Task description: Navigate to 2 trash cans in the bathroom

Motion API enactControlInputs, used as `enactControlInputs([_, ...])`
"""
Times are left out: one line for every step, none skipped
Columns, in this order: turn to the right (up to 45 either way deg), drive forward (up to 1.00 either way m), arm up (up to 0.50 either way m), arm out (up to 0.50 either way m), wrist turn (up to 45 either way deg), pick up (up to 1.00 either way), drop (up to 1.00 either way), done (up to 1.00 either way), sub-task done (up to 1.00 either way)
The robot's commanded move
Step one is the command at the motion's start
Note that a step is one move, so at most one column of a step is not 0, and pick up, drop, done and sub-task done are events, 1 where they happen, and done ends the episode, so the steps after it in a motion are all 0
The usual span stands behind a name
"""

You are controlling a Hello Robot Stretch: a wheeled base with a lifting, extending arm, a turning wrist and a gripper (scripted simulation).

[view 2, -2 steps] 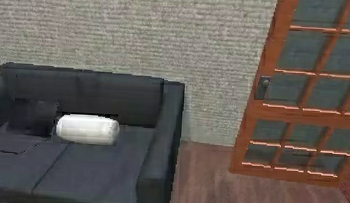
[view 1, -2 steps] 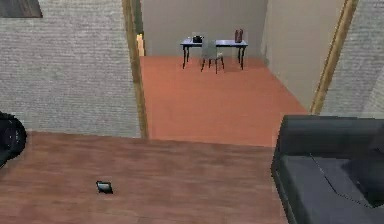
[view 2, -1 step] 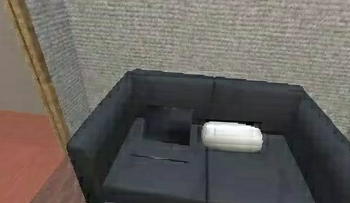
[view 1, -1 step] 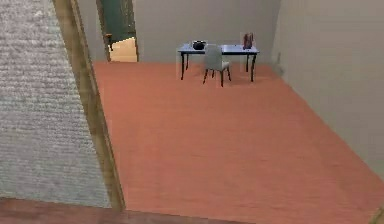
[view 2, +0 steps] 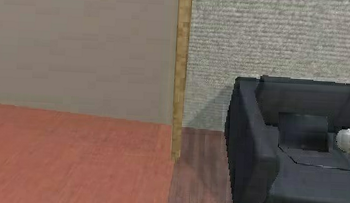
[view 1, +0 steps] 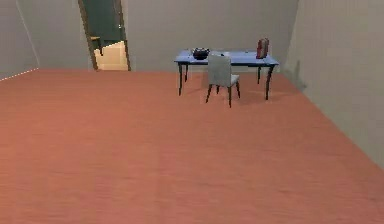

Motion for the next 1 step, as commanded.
enactControlInputs([-3.0, 0.0, 0.0, 0.0, 0.0, 0.0, 0.0, 0.0, 0.0])
